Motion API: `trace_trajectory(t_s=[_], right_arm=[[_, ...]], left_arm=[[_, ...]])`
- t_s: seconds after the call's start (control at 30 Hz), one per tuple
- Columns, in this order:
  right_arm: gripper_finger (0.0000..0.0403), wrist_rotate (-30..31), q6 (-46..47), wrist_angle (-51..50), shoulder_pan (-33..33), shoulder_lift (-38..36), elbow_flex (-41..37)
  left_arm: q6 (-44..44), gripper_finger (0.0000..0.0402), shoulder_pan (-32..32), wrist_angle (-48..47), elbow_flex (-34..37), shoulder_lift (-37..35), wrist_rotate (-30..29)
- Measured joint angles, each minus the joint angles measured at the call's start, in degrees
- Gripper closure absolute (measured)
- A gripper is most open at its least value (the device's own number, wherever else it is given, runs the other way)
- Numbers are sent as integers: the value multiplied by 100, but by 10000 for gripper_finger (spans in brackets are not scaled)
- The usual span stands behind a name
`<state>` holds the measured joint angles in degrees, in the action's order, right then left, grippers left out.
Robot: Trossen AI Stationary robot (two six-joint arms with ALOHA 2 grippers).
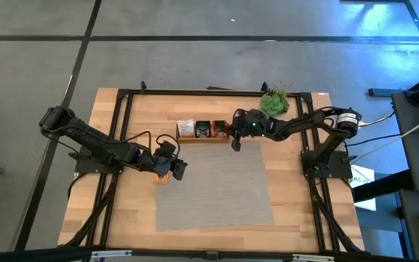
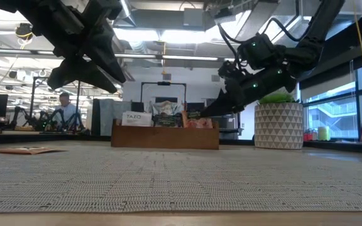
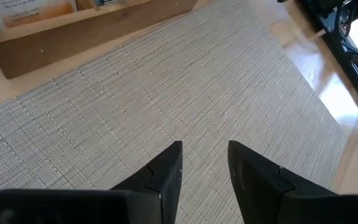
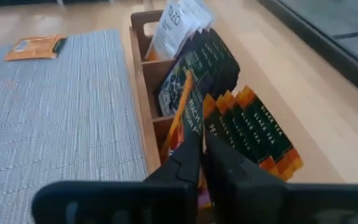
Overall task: Pick & Place Tea
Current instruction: Put the orange tea bag into the right section of the wooden organizer
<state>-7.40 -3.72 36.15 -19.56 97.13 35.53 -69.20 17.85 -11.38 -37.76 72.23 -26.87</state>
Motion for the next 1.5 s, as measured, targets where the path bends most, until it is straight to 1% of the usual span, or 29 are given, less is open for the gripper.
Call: trace_trajectory(t_s=[0.1, 0.17, 0.27, 0.37, 0.47, 0.57, 0.67, 0.77, 0.83, 0.97, 1.03, 1.1, 1.17, 1.23, 1.3, 1.33, 1.4, 1.5], right_arm=[[375, 0, -44, -62, -1, 80, 0], [373, -2, -243, -145, -1, 108, -2], [362, -6, -338, -131, -1, 106, 0], [335, -7, -252, -117, -1, 77, 0], [298, -7, -237, -126, -1, 67, 2], [262, 247, -240, -152, 1, -113, 2], [239, 506, -239, -143, 12, -481, 14], [226, 491, 161, -117, 12, -875, 104], [221, 184, 713, -115, 12, -1039, 176], [219, -1146, 1501, -160, 150, -1044, 332], [219, -1625, 1604, -210, 361, -925, 463], [219, -1756, 1697, -431, 602, -762, 660], [219, -1765, 1579, -803, 829, -529, 1047], [219, -1614, 1391, -1279, 1009, -230, 1542], [219, -1446, 1359, -1759, 1141, 159, 2039], [219, -1430, 1374, -1971, 1177, 352, 2280], [219, -1498, 1421, -2351, 1207, 739, 2773], [219, -1668, 1839, -2742, 1205, 1283, 3446]], left_arm=[[-1, 278, 0, -2, 0, 0, 0], [-1, 279, 0, -2, 0, 0, 1], [-1, 277, 0, -2, 0, 0, 124], [-1, 277, 0, -2, 0, 0, 299], [-1, 279, 0, -3, 0, 0, 354], [-20, 277, 0, -114, 0, 0, 424], [-537, 277, 0, -554, 0, -6, 741], [-1323, 278, 42, -1313, 0, -9, 1053], [-1873, 278, 101, -1777, 0, -9, 1170], [-2415, 277, 262, -2300, 0, -4, 1309], [-2622, 277, 356, -2524, 0, -4, 1394], [-2837, 278, 432, -2768, 0, -4, 1514], [-3068, 278, 468, -3042, 0, -4, 1771], [-3114, 277, 468, -3245, 0, -4, 2176], [-2812, 277, 483, -3185, 0, -4, 2528], [-2668, 277, 534, -3108, 0, -4, 2589], [-2359, 278, 695, -2865, 0, -4, 2473], [-2182, 279, 967, -2834, 0, -2, 1848]])
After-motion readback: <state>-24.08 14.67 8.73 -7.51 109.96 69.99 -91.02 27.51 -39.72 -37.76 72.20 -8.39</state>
